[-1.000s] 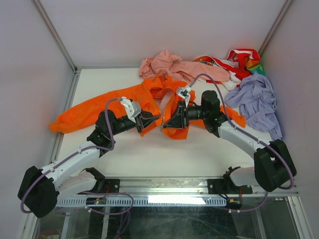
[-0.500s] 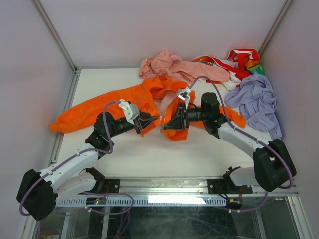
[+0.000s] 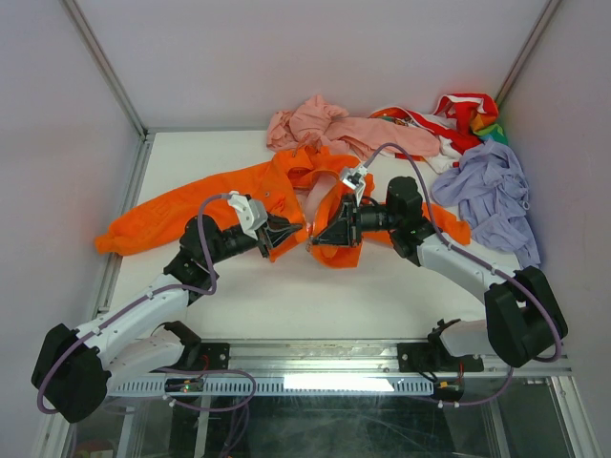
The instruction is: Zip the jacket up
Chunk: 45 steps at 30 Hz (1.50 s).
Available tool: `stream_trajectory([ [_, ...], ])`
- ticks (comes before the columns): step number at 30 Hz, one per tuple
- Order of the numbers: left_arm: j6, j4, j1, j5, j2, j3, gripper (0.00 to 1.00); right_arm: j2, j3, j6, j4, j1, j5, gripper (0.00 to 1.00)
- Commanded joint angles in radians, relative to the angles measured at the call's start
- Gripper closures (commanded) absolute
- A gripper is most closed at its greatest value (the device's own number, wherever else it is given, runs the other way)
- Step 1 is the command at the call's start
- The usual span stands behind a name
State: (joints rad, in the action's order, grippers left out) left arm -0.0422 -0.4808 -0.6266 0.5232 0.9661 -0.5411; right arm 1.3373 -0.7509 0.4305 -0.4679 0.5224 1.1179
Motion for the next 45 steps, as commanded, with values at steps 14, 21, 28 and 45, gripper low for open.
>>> stream_trajectory([
  [14,-0.024,-0.125,0.004,-0.005,-0.023,0.002,1.00,-0.001,-0.016,0.045,-0.100,0.004,0.028,1.00],
  [21,-0.015,-0.136,0.005,0.000,-0.021,0.004,1.00,0.006,-0.020,0.053,-0.116,0.004,0.032,1.00],
  [28,-0.005,-0.143,0.004,0.016,-0.020,0.007,1.00,0.013,-0.024,0.069,-0.137,0.004,0.037,1.00],
  [45,-0.008,-0.173,0.005,-0.020,-0.026,0.013,1.00,-0.002,-0.010,0.093,-0.160,0.006,0.044,1.00],
])
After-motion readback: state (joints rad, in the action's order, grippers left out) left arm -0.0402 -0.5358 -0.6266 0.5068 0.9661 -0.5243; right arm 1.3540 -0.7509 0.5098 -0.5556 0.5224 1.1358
